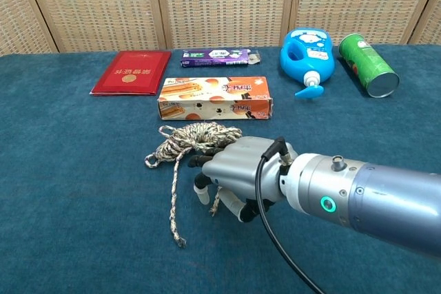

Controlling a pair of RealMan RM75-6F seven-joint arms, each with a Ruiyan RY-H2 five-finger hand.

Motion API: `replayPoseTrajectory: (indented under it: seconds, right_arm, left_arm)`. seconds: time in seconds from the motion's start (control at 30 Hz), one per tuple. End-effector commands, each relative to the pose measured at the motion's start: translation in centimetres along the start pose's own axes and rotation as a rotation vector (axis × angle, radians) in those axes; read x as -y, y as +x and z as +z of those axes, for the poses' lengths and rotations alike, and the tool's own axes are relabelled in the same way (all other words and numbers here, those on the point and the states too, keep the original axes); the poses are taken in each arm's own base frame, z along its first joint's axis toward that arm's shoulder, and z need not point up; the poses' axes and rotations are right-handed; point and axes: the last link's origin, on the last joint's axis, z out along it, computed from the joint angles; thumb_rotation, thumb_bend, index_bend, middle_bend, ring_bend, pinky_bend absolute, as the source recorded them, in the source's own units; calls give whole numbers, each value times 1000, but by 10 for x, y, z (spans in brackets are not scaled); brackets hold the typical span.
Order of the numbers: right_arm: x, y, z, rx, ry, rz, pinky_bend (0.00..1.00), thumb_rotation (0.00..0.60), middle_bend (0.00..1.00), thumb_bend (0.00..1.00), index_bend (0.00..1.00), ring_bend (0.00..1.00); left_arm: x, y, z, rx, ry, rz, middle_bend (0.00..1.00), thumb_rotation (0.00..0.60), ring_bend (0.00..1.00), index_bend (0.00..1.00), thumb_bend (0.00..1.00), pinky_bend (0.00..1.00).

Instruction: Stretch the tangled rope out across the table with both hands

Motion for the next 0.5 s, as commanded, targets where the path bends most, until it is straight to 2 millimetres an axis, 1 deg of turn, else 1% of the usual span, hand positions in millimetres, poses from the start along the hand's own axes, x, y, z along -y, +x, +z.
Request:
replayPoseTrajectory:
  seconds: [0.03, 0.3, 0.47, 0.5]
  right_arm:
    - [2, 0, 2, -4, 4, 0, 0, 600, 0, 814, 312, 0]
    - [1, -6, 5, 17, -4, -26, 0, 600, 0, 815, 323, 0]
    - [-6, -8, 2, 30, -22, -37, 0, 600, 0, 822, 375, 0]
    - [-10, -8, -1, 30, -32, -42, 0, 600, 0, 824, 383, 0]
  left_arm:
    - [0, 0, 0, 0, 1, 1, 0, 600, 0, 0, 0, 0]
    - [0, -1, 0, 3, 3, 3, 0, 600, 0, 0, 0, 0]
    - [1, -1, 0, 4, 5, 3, 0, 600, 0, 0, 0, 0]
    - [0, -2, 0, 4, 4, 4, 0, 600, 0, 0, 0, 0]
